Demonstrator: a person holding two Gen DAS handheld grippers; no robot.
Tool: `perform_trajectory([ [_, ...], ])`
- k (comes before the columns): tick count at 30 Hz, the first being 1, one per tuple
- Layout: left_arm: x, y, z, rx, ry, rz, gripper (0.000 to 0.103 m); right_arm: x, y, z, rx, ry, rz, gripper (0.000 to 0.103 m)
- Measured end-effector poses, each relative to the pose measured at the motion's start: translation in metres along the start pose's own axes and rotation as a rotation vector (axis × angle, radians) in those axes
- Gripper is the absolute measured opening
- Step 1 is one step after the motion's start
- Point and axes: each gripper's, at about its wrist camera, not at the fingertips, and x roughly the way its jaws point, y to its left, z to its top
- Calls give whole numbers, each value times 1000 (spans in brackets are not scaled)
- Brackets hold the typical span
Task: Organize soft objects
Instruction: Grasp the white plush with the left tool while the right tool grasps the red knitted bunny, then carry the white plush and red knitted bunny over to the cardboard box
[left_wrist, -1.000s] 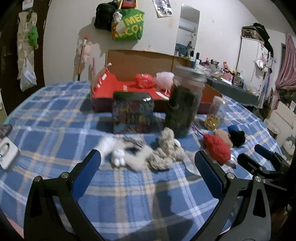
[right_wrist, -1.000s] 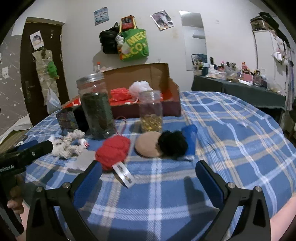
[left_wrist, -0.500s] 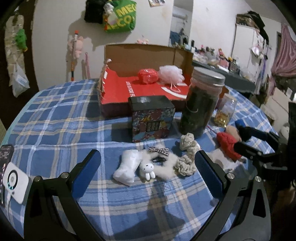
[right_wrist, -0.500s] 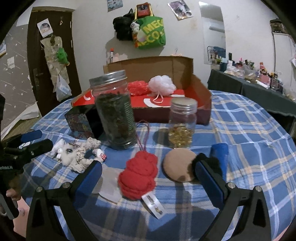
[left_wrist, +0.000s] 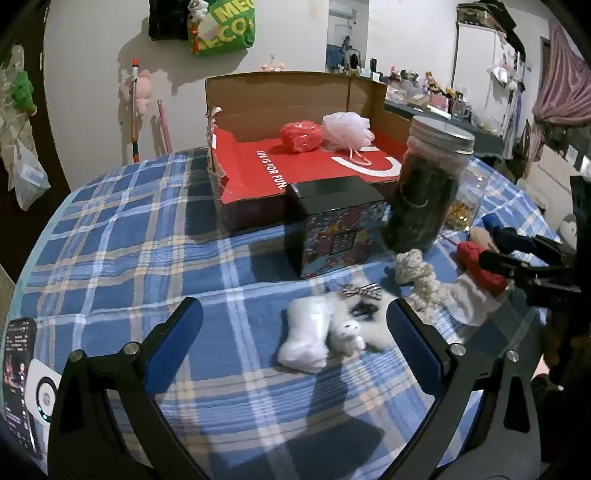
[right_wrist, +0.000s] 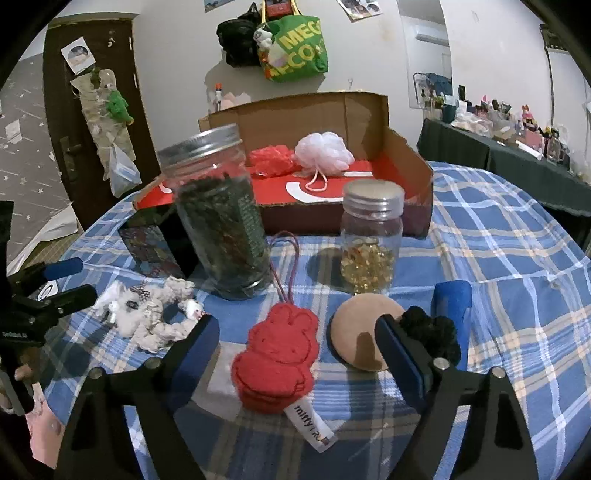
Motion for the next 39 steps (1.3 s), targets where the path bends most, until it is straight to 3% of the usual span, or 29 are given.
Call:
perform_trajectory([
  [4,12,4,-5,13,55,3,82,6,-3,-1,13,22,-2,72],
  [8,18,9,-10,-2,74,-19,80,9,-1,-2,19,29,9,70],
  [13,18,11,-12,-23,83,-100,52,13,9,-5,-30,47,-16,60],
  [15,18,11,-12,-28,86,-139,43,15,12,-8,-45,52,-33,47],
  [20,18,5,-18,-8,96,-155,38,15,17,-13,-75,55,-9,45],
  [22,18,5,-19,-10,91,-160,25,15,17,-14,-81,55,-7,43],
  [25,16,4,-18,-10,88,-144,16,12,16,-15,-80,49,8,41],
  [28,10,1,-16,10,66,-100,16,8,19,-17,-90,31,16,41],
  [39,-25,-27,3,21,-26,-120,16,-24,19,0,-91,-68,10,41],
])
